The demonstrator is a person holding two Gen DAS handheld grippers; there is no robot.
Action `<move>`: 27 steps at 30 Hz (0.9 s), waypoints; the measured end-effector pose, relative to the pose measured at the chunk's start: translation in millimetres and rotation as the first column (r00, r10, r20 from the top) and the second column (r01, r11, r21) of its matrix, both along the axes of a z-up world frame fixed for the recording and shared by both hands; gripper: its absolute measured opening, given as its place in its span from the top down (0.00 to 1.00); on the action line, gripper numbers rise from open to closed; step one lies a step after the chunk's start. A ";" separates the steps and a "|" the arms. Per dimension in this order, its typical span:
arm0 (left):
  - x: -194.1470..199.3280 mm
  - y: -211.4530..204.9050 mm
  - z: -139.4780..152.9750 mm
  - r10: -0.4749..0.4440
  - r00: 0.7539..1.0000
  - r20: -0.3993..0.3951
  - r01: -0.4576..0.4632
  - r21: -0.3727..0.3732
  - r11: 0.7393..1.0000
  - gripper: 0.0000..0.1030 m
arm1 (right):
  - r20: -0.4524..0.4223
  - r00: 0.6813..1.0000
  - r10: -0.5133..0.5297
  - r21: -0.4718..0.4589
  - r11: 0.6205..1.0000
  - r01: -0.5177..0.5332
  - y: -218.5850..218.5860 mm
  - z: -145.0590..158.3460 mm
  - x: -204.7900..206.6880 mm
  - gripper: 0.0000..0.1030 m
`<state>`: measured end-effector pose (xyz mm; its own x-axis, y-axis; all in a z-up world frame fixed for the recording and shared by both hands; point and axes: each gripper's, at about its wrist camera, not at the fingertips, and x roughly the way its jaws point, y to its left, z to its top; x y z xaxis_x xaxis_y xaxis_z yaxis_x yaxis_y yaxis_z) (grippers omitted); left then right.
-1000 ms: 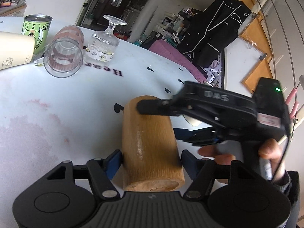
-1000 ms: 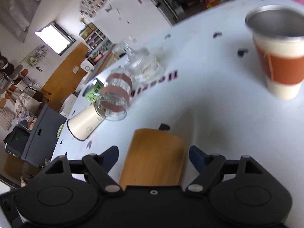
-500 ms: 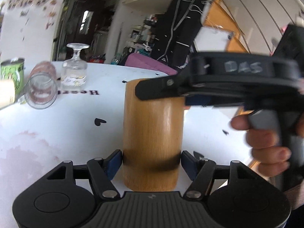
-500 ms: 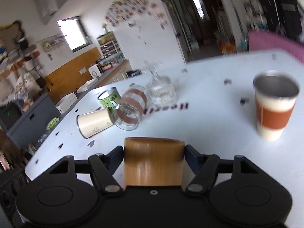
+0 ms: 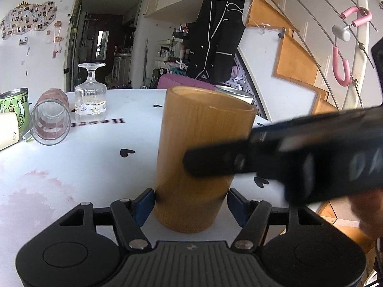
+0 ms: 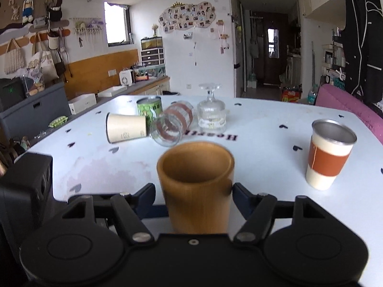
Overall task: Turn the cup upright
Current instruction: 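Rotate the held wooden cup upright and set it on the table, then open the right gripper and withdraw it from the wooden cup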
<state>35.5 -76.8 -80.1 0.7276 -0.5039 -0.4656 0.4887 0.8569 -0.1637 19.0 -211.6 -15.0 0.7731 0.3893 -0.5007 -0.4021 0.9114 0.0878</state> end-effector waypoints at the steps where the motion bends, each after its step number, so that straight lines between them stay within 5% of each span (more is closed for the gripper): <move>1: -1.9 0.1 -0.1 0.005 1.000 0.008 -0.005 0.012 1.000 0.29 | -0.011 1.000 0.000 -0.005 1.000 0.000 0.9 -3.7 0.0 0.28; 3: -7.1 1.0 0.2 0.004 1.000 0.021 -0.005 0.044 0.999 0.10 | -0.028 1.000 -0.005 -0.027 1.000 0.004 2.4 -10.9 2.3 0.27; 4: -9.5 3.0 0.6 -0.002 1.000 0.028 0.000 0.048 0.999 0.09 | -0.035 0.999 -0.010 -0.039 0.999 0.009 3.1 -14.5 3.6 0.27; 9: -17.0 16.7 3.8 0.002 0.999 0.038 -0.004 0.039 0.999 0.09 | -0.063 0.998 -0.001 -0.032 0.999 -0.001 4.3 -31.5 9.4 0.35; 14: -13.8 29.1 5.7 0.046 0.998 0.034 -0.047 0.019 0.999 0.09 | -0.001 1.000 -0.029 -0.030 0.999 0.029 0.0 -38.5 21.1 0.36; 27: -11.1 38.1 4.5 0.082 0.996 0.026 -0.083 0.008 0.997 0.09 | 0.053 0.978 -0.202 -0.025 0.979 0.204 -25.8 -43.2 107.0 0.36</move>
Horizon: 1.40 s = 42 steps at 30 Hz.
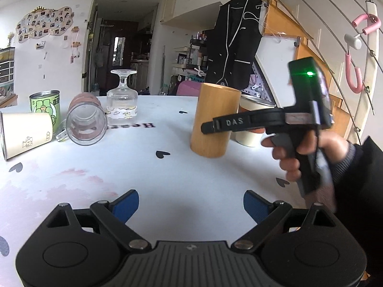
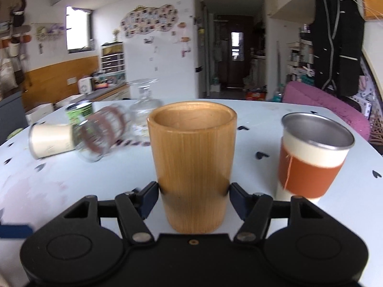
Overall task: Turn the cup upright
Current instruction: 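Open the right gripper and withdraw it from the wooden cup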
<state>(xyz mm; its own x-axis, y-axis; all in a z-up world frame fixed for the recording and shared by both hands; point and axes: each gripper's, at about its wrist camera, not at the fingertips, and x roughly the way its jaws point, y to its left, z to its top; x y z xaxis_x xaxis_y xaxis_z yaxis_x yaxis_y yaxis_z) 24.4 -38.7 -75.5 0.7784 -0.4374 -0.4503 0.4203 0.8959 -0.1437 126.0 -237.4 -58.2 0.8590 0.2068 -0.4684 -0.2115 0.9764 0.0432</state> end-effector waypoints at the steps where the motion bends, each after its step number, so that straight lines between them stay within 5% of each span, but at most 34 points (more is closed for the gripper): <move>1: -0.1 0.3 0.1 0.002 1.000 0.000 -0.002 0.000 1.000 0.09 | 0.002 1.000 -0.009 -0.001 1.000 0.009 -1.6 -0.2 5.7 0.36; 26: 2.5 8.6 15.8 0.073 0.997 0.028 -0.073 0.010 0.997 0.09 | -0.030 0.992 -0.124 -0.031 0.992 0.123 -7.7 -4.4 31.2 0.41; 30: 2.6 6.8 24.1 0.095 0.994 0.049 -0.096 0.034 0.995 0.09 | -0.062 0.989 -0.131 0.029 0.991 0.133 -12.8 -2.7 20.9 0.27; 42: -9.5 10.1 46.5 0.192 0.973 0.130 -0.198 0.038 0.979 0.01 | 0.083 0.985 -0.152 0.035 0.988 0.150 -14.2 24.9 -74.5 0.10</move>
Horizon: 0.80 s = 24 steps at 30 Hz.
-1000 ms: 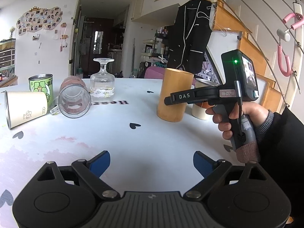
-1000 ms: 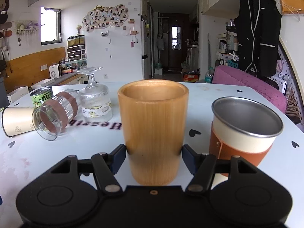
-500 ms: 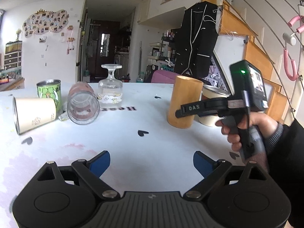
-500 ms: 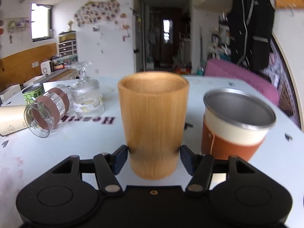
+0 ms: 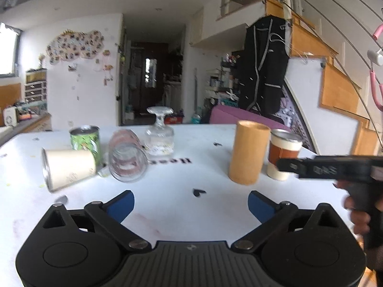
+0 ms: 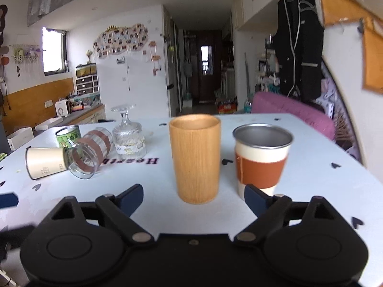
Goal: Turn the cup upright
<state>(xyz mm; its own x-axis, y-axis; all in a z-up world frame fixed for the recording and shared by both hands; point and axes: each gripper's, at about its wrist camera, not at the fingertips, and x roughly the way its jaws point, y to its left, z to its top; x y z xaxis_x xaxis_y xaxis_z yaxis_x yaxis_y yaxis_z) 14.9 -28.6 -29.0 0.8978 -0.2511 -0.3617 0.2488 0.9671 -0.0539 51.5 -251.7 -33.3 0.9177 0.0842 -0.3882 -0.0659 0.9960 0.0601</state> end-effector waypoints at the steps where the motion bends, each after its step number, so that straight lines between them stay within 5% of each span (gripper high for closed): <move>1: -1.6 1.0 3.2 0.015 1.000 0.012 -0.015 0.003 1.000 0.00 | 0.012 1.000 -0.004 -0.002 1.000 0.004 -0.5 1.9 -6.8 0.10; 12: -12.6 14.5 26.3 0.121 0.990 0.077 -0.122 0.008 0.993 0.00 | 0.138 0.990 -0.010 -0.017 1.000 0.012 -3.7 24.2 -64.9 0.05; 24: -18.3 12.2 28.8 0.154 0.984 0.095 -0.158 0.043 0.986 0.00 | 0.176 0.984 0.000 -0.043 0.999 0.008 5.0 30.0 -85.5 0.00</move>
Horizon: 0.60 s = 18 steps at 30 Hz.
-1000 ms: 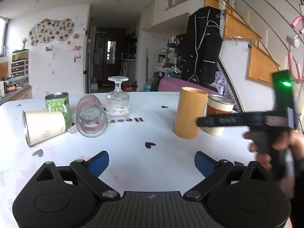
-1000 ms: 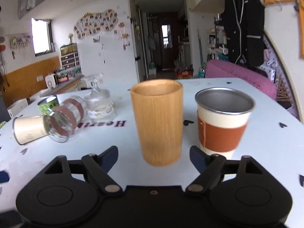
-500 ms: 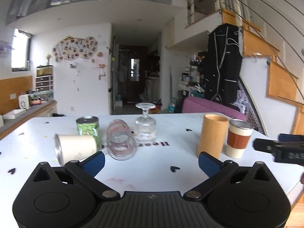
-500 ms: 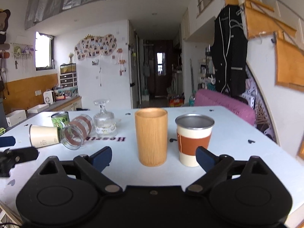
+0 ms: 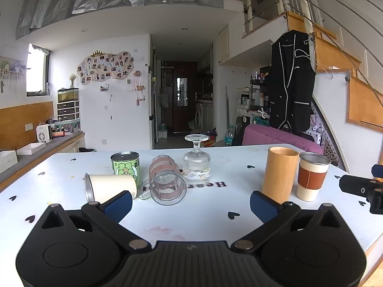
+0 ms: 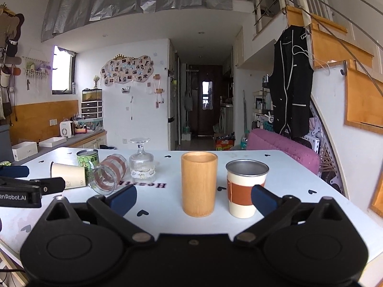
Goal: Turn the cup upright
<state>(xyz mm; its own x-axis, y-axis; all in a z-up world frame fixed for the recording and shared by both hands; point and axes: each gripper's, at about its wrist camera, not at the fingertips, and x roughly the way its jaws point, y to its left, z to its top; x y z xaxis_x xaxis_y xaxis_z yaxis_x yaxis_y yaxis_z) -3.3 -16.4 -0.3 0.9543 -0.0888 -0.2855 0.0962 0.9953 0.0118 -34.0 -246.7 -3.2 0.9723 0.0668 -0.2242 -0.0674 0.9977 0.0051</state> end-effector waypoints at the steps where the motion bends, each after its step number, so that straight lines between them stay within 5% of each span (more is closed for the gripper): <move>1: 0.0 -0.2 0.1 0.000 1.000 0.000 0.000 0.001 1.000 0.00 | -0.001 1.000 -0.003 0.000 1.000 0.003 0.1 -0.2 -0.2 0.00; 18: -2.0 1.1 0.4 0.002 1.000 0.000 -0.002 0.003 1.000 0.00 | 0.001 1.000 -0.009 -0.009 1.000 0.009 1.9 1.1 -2.3 0.00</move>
<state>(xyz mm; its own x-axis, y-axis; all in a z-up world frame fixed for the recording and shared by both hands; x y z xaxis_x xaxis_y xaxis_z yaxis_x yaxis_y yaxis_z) -5.3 -15.3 0.2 0.9543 -0.0864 -0.2862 0.0946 0.9954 0.0148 -36.3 -244.8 -2.1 0.9730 0.0562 -0.2239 -0.0586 0.9983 -0.0044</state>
